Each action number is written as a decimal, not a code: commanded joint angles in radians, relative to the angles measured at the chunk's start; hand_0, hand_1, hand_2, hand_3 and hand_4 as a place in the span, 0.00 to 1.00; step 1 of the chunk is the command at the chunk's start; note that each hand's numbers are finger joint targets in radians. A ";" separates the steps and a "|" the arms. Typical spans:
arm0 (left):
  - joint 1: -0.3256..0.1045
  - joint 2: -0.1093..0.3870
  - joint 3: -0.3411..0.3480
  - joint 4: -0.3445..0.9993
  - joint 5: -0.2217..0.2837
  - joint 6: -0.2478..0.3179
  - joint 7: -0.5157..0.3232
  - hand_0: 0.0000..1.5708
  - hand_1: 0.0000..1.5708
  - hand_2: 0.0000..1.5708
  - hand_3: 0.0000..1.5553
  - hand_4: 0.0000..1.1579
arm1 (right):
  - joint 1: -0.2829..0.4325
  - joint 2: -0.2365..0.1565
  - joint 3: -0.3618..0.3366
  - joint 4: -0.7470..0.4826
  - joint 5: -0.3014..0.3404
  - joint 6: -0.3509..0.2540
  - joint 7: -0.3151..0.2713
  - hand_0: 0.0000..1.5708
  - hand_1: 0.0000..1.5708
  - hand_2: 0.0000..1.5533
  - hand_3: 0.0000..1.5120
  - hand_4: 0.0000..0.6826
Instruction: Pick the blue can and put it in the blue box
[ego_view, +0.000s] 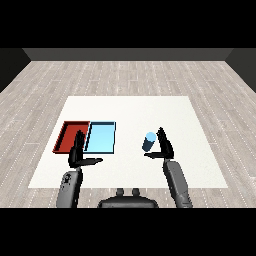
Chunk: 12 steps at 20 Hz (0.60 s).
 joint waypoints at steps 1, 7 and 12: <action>0.068 -0.003 0.004 0.012 0.024 -0.039 -0.078 0.00 0.00 0.00 0.00 0.00 | 0.010 -0.014 -0.012 -0.011 -0.016 0.008 0.030 0.00 0.00 0.00 0.00 0.00; -0.015 0.005 -0.007 -0.065 -0.019 0.027 0.076 0.00 0.00 0.00 0.00 0.00 | -0.088 -0.029 -0.052 0.132 -0.018 -0.015 0.017 0.00 0.00 0.00 0.00 0.00; 0.048 -0.032 -0.024 0.006 -0.013 0.007 -0.070 0.00 0.00 0.00 0.00 0.00 | -0.178 -0.016 -0.079 0.251 -0.053 -0.006 -0.005 0.00 0.00 0.00 0.00 0.00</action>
